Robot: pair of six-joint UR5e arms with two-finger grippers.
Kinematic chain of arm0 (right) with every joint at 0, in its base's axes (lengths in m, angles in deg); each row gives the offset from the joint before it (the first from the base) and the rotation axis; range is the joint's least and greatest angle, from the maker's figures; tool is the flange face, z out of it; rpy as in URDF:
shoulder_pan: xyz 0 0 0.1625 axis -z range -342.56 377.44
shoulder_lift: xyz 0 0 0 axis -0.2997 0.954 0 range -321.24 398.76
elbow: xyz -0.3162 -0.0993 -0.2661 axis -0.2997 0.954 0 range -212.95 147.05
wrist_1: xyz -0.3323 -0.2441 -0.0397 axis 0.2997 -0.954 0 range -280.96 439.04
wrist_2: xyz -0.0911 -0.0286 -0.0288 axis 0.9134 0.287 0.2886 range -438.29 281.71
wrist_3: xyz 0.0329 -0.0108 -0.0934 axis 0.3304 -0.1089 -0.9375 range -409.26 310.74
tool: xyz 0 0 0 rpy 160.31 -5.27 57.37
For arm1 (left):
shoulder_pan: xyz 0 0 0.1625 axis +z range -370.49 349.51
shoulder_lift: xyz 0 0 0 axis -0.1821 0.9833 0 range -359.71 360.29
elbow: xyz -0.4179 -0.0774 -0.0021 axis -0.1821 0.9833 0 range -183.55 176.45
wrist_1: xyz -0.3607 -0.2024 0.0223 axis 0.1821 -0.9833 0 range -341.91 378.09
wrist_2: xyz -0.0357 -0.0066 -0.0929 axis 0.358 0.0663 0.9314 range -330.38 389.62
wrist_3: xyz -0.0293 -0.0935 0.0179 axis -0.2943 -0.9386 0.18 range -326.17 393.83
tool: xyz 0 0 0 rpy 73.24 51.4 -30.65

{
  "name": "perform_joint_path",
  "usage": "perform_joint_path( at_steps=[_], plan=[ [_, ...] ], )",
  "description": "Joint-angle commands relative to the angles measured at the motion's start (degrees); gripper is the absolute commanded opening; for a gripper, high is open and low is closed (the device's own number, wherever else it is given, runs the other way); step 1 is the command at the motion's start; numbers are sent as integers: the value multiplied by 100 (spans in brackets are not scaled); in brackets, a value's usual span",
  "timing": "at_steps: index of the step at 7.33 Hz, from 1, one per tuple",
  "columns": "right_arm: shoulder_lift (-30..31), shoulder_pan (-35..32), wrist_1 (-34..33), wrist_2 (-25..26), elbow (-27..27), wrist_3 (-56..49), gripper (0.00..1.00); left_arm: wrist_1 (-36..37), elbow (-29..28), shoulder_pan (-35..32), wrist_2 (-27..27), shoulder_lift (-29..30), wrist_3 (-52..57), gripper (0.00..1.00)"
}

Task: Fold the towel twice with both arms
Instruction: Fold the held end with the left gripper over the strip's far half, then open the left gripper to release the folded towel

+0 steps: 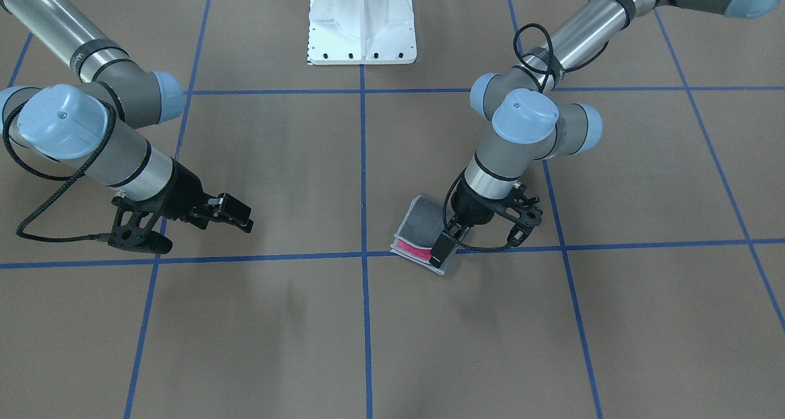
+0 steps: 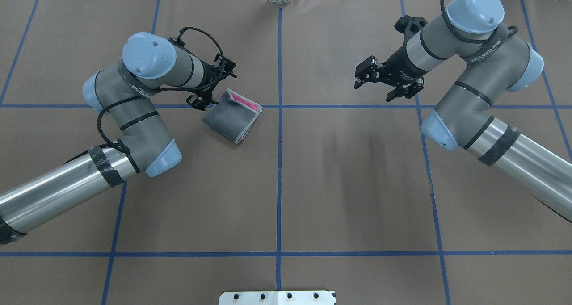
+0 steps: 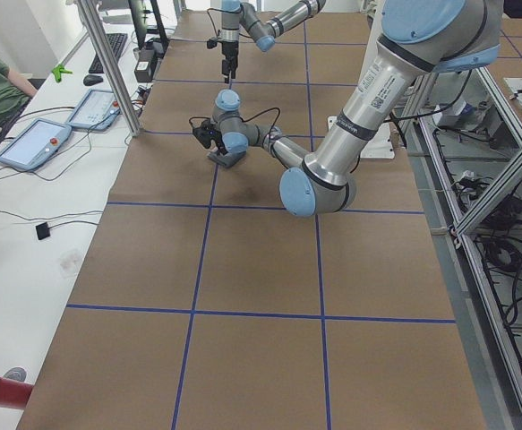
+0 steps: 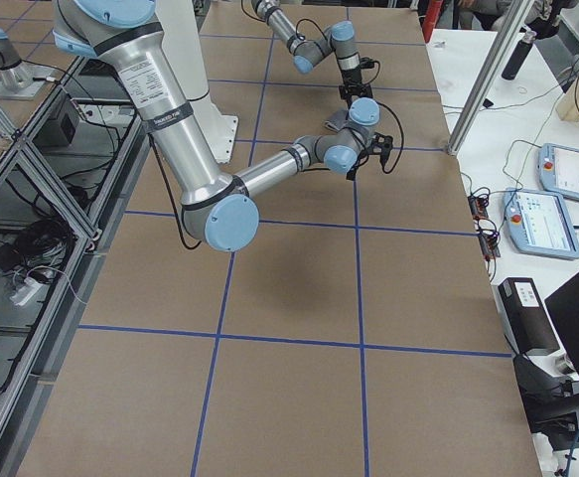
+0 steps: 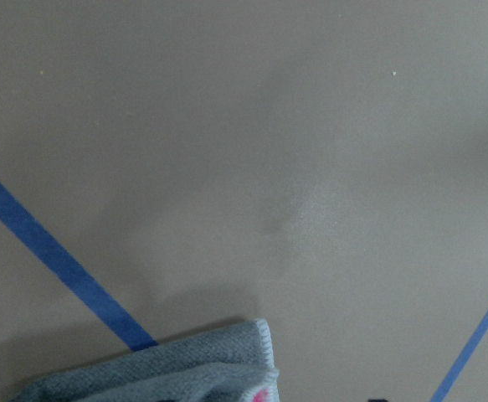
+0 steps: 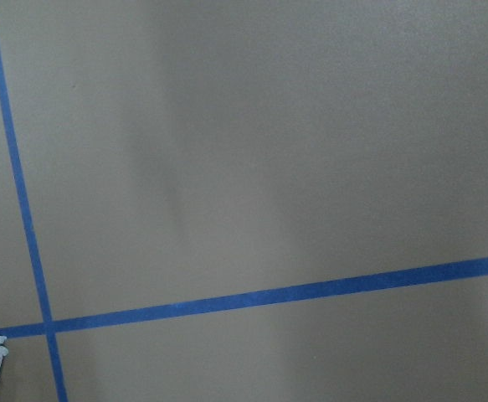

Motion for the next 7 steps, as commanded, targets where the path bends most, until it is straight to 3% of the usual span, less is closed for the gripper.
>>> perform_joint_path(
  at_steps=[1,4,7],
  plan=[
    [1,0,0,0,3,0,100,-110,-162,-15,5,85,1,100],
    [10,-17,0,0,3,0,100,-442,-1091,20,5,664,-17,100],
    [10,-52,0,-9,-6,0,100,-576,-1279,-15,5,674,1,100]
  ],
)
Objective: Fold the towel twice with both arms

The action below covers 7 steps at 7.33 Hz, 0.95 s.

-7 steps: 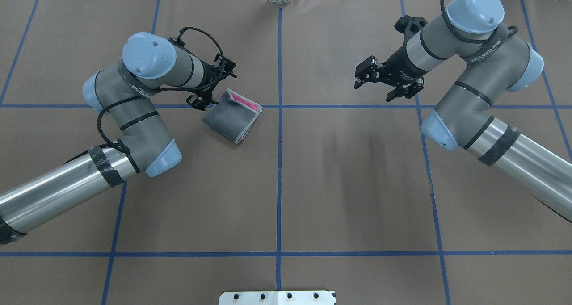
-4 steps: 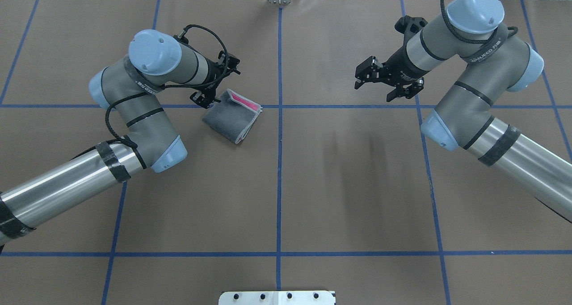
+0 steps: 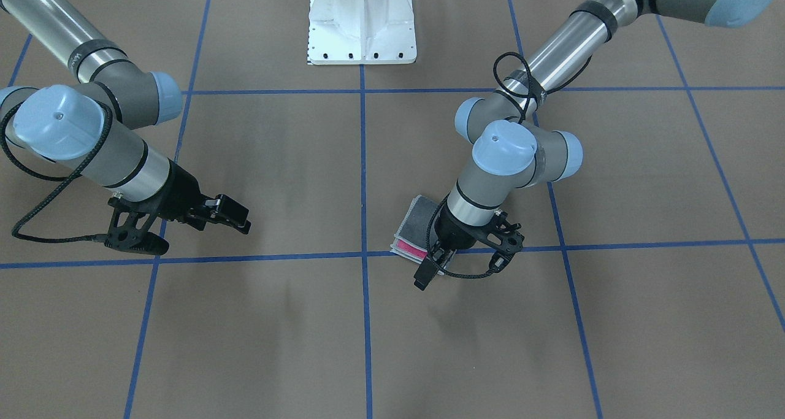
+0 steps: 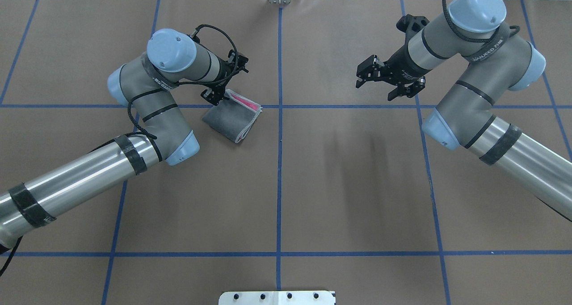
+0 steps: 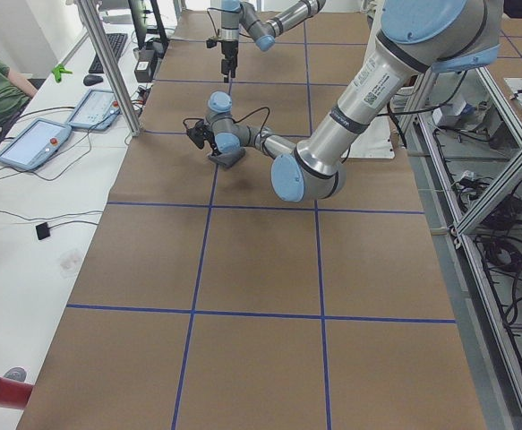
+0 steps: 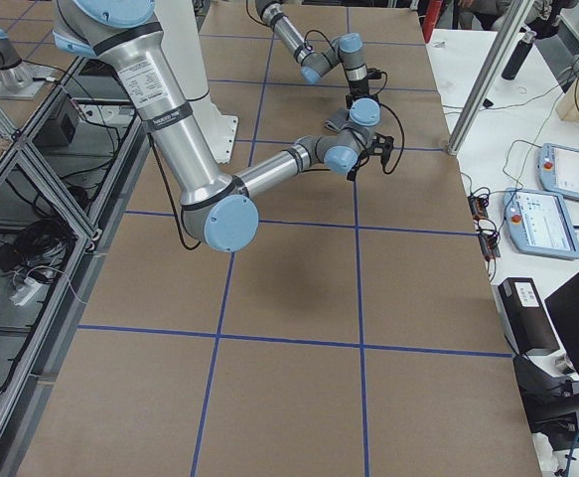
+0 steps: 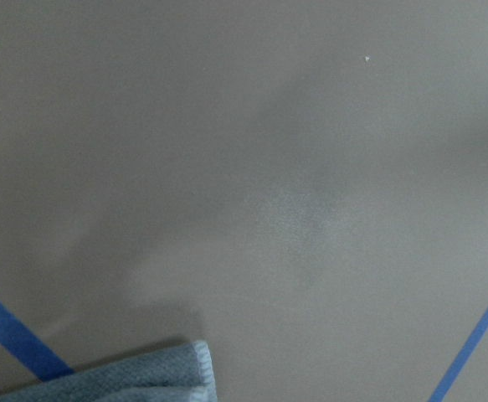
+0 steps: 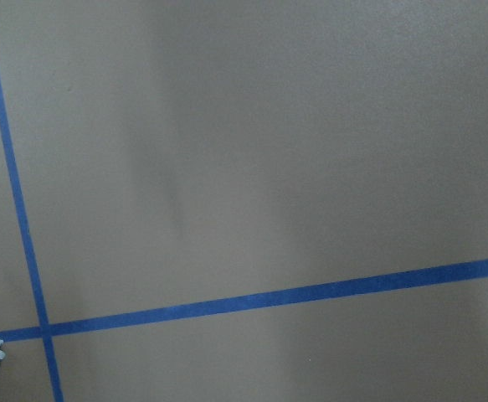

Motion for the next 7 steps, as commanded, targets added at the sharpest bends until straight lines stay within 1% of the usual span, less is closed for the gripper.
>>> perform_joint_path(
  at_steps=[1,3,4,5,6,7],
  plan=[
    [0,-15,0,-16,-17,9,100,-28,-146,-119,0,11,31,100],
    [-35,-76,0,-16,-17,-61,100,-20,-164,-417,17,20,205,100],
    [-35,-215,-26,-51,-17,-105,100,6,-138,-627,148,37,555,100],
    [-26,-391,-61,-95,-17,-184,100,68,-103,-1091,863,20,1141,100],
    [52,-645,-105,-95,9,-663,100,260,54,-1556,1470,-76,1869,100],
    [175,-926,-366,-95,140,-1460,100,488,482,-2005,1633,-495,2773,100]
  ],
)
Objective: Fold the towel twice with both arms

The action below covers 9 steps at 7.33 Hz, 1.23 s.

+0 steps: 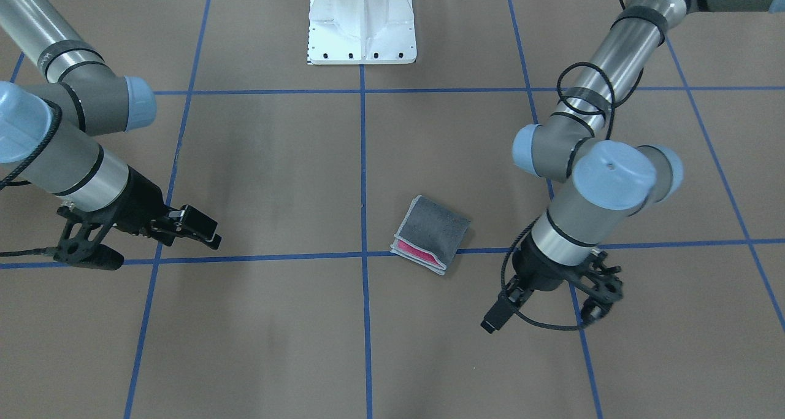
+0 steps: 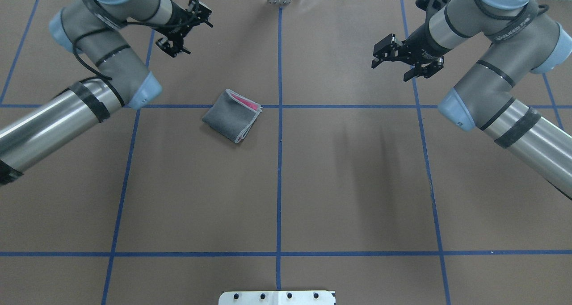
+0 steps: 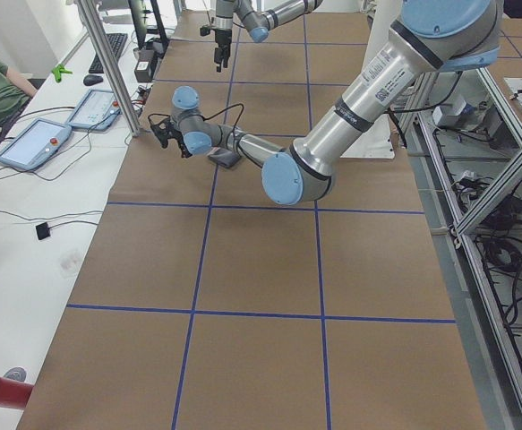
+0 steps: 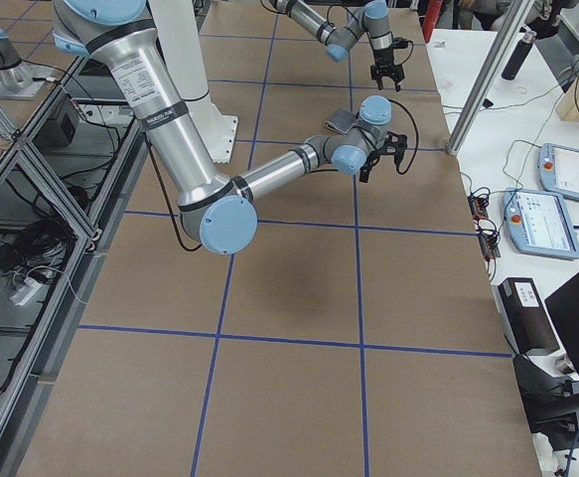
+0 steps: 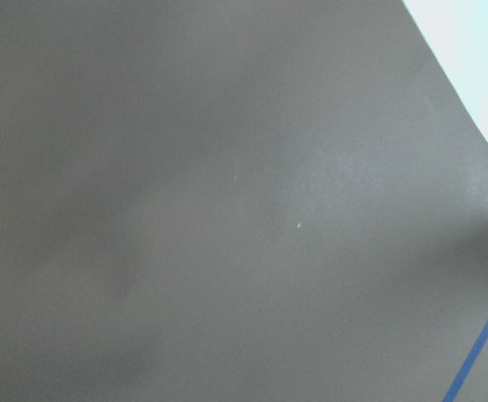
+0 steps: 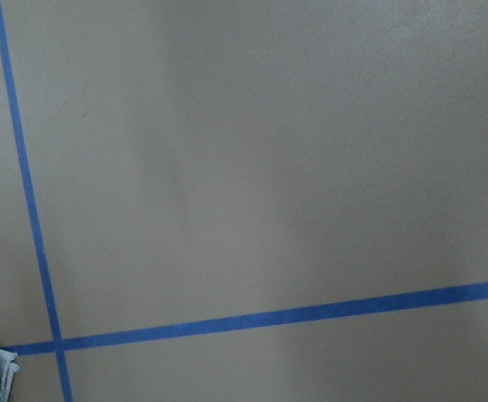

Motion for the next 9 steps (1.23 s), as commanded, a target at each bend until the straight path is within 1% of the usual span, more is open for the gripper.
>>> perform_joint_path(
  at_steps=[1,2,3,4,5,6,7,8,9],
  plan=[
    [110,-571,-957,81,143,-1870,100,433,814,-809,399,-845,2246,100],
    [92,-904,-1747,230,135,-3038,100,1018,1236,-1099,382,-1242,3433,100],
    [101,-1160,-2355,475,144,-4024,100,1641,1554,-1372,338,-1429,4446,100],
    [188,-1336,-2701,695,144,-4678,100,2013,1757,-1688,321,-1735,5526,100],
    [415,-1599,-2774,619,118,-4928,100,2034,2002,-1839,303,-2312,6468,100],
    [748,-1950,-2705,-200,-48,-4887,100,2034,2170,-2197,512,-2510,6686,100],
    [865,-2118,-2609,-330,-58,-4948,100,2008,2677,-2305,844,-3051,6706,100],
    [1336,-2207,-2286,-331,-128,-4957,100,2043,2978,-2628,970,-3483,7019,100],
    [1706,-2460,-1665,-323,-68,-4957,100,2061,3111,-2883,1197,-3966,8093,100]
  ],
)
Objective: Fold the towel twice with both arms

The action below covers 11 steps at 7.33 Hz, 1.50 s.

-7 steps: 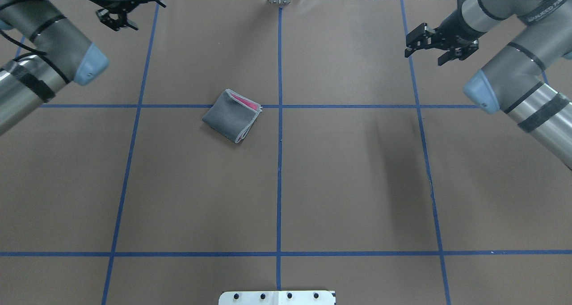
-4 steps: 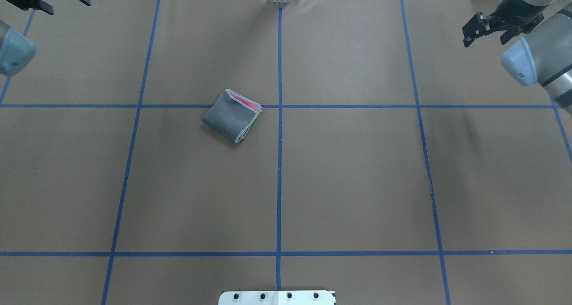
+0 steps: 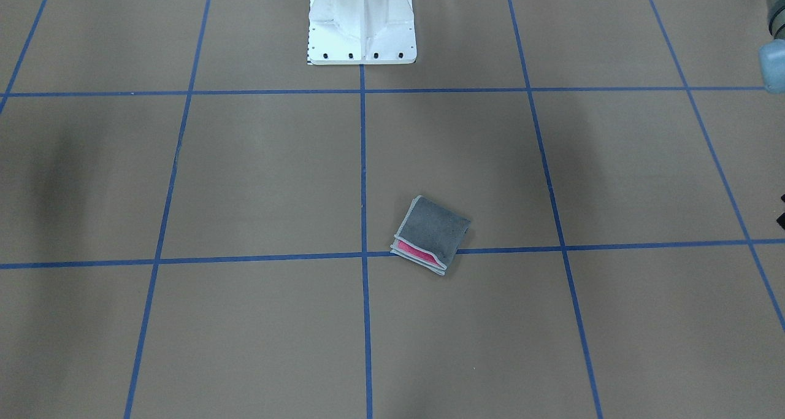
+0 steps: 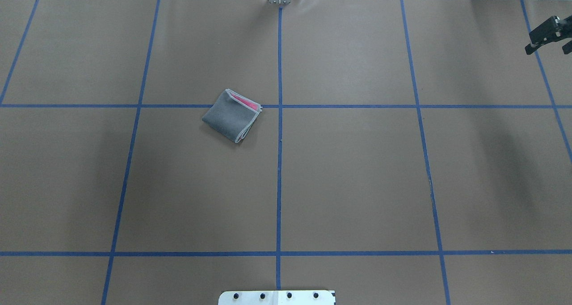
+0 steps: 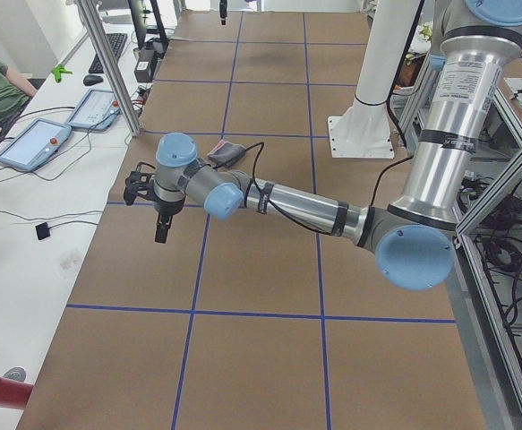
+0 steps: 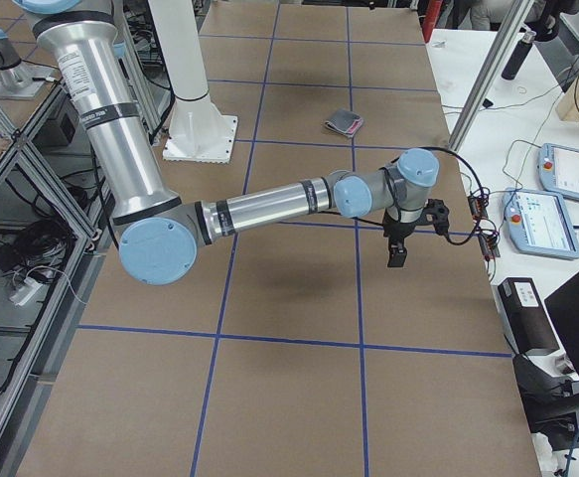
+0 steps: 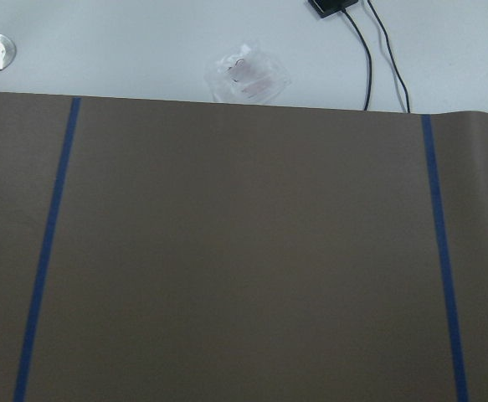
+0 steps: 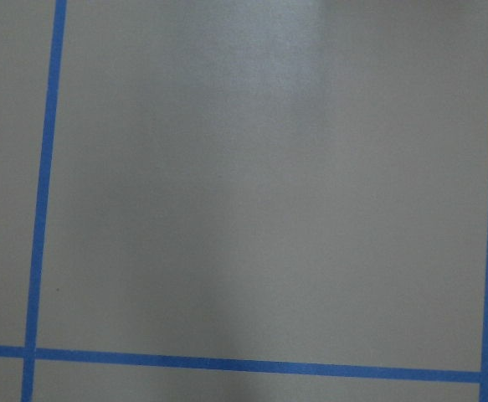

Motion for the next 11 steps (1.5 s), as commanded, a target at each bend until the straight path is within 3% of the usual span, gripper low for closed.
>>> perform_joint_path(
  at_steps=[1,4,6,8,9,11],
  plan=[
    [739,-384,680,-15,-37,-17,100,-10,209,-420,331,-984,1638,100],
    [1292,-895,411,-85,-405,-637,100,16,-205,-412,253,-1182,1689,100],
    [1322,-1148,-937,-94,-922,-1384,100,513,91,-359,297,-1147,1698,100],
    [1338,-1290,-2398,-112,-1687,-1896,100,2161,943,-437,288,-1181,2595,100],
    [1452,-1290,-2404,-277,-1646,-1898,100,2326,955,-447,314,-1443,2934,100],
    [1576,-1290,-2395,-516,-1532,-1906,100,1856,737,-447,315,-1769,2955,100]
  ],
)
